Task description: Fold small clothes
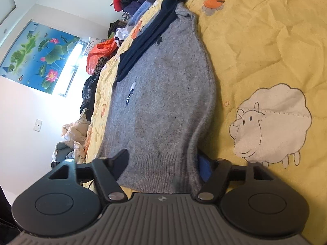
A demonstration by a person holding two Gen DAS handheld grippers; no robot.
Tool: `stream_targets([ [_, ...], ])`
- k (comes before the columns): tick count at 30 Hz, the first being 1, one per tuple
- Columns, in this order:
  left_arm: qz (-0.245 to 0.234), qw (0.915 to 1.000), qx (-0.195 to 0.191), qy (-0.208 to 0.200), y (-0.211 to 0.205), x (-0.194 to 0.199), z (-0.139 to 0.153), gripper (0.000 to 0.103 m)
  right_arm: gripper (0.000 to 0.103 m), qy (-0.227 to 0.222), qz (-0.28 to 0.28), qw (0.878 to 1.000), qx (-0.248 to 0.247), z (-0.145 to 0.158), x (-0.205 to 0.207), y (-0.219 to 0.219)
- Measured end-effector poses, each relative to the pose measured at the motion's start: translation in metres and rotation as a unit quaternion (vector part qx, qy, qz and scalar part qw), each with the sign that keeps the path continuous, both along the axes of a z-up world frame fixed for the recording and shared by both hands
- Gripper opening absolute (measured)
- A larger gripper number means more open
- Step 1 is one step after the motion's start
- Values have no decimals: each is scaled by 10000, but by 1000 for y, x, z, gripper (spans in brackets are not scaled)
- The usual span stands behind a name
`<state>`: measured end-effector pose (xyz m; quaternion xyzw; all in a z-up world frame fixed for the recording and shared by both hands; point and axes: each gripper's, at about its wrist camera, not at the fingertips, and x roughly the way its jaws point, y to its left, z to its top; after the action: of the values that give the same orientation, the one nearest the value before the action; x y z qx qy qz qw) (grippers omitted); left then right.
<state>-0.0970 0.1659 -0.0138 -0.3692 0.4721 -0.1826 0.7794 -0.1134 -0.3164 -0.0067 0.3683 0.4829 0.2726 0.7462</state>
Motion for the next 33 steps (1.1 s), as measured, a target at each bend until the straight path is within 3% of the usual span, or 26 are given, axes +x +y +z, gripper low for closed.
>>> stream_targets([
  [2,-11,10000,-29,36,4,-1,-3,10,46,97,29,9999,-43,-5,1,-1],
  [4,-90,9999,42,41,4,-2,-3,8,19,219,48,9996,-149,-11,0,-2],
  [9,-360,9988,298,-149,-4,-4,10,5,19,-74,171,9997,-131,-4,-4,3],
  [15,-332,9947,239,-944,0,8,51,5,18,-628,208,9978,25,27,12,4],
  [20,-260,9879,149,-1524,3,36,79,5,18,-1420,-46,9892,350,64,48,-7],
  [26,-191,9753,192,-2193,-9,104,106,5,18,-2048,-506,9759,562,95,127,-14],
  [33,-108,9630,475,-2652,-24,213,133,5,16,-1952,-1190,9708,732,91,250,-19],
])
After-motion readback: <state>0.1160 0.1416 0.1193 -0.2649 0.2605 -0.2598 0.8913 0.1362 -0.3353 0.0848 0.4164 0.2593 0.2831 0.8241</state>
